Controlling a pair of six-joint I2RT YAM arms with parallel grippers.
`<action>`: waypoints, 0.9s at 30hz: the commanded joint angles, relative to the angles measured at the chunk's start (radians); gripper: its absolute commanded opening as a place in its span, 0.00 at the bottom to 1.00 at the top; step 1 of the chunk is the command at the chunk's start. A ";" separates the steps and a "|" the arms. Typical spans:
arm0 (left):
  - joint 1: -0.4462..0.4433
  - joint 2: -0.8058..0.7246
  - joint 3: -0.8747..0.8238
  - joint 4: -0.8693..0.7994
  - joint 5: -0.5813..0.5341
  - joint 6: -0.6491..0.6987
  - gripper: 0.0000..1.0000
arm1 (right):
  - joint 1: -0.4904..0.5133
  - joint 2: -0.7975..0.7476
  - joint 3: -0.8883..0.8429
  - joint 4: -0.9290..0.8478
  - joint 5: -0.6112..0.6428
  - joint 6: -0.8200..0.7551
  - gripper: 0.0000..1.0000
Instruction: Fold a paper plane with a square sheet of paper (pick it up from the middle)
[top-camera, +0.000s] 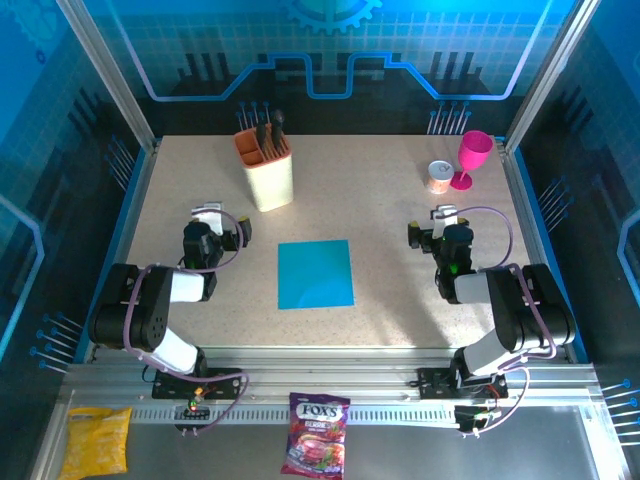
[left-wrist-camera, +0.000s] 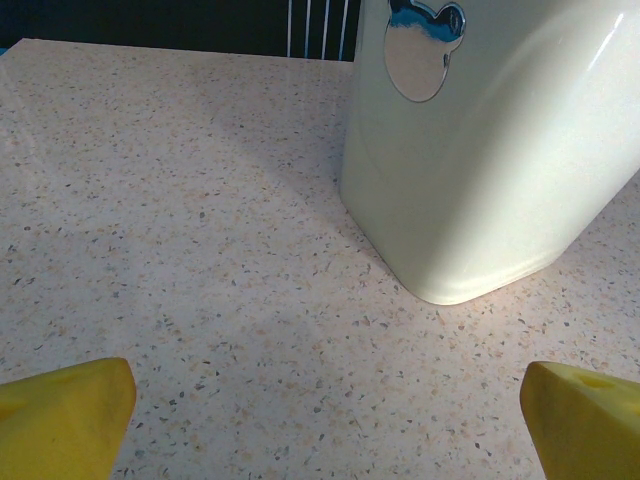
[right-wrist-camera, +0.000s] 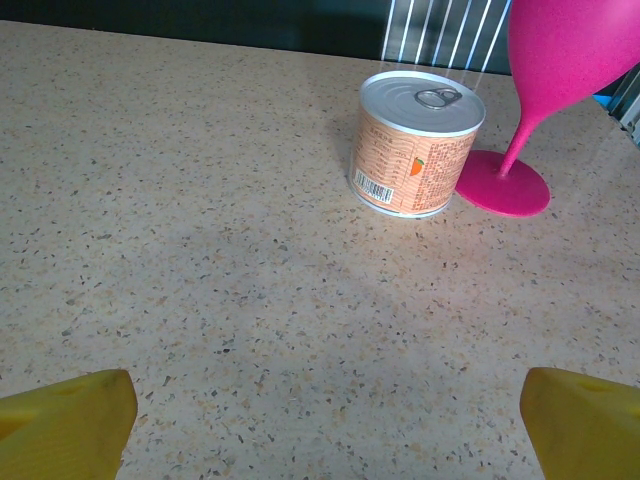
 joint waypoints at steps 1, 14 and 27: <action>0.002 0.009 -0.011 0.023 -0.011 0.017 1.00 | -0.004 -0.004 0.017 0.008 -0.007 0.008 0.99; -0.001 0.008 -0.013 0.031 -0.018 0.019 1.00 | -0.013 -0.006 0.019 0.008 -0.025 0.011 0.99; -0.033 -0.364 0.193 -0.596 -0.099 -0.171 1.00 | -0.058 -0.315 0.391 -0.864 0.072 0.297 0.99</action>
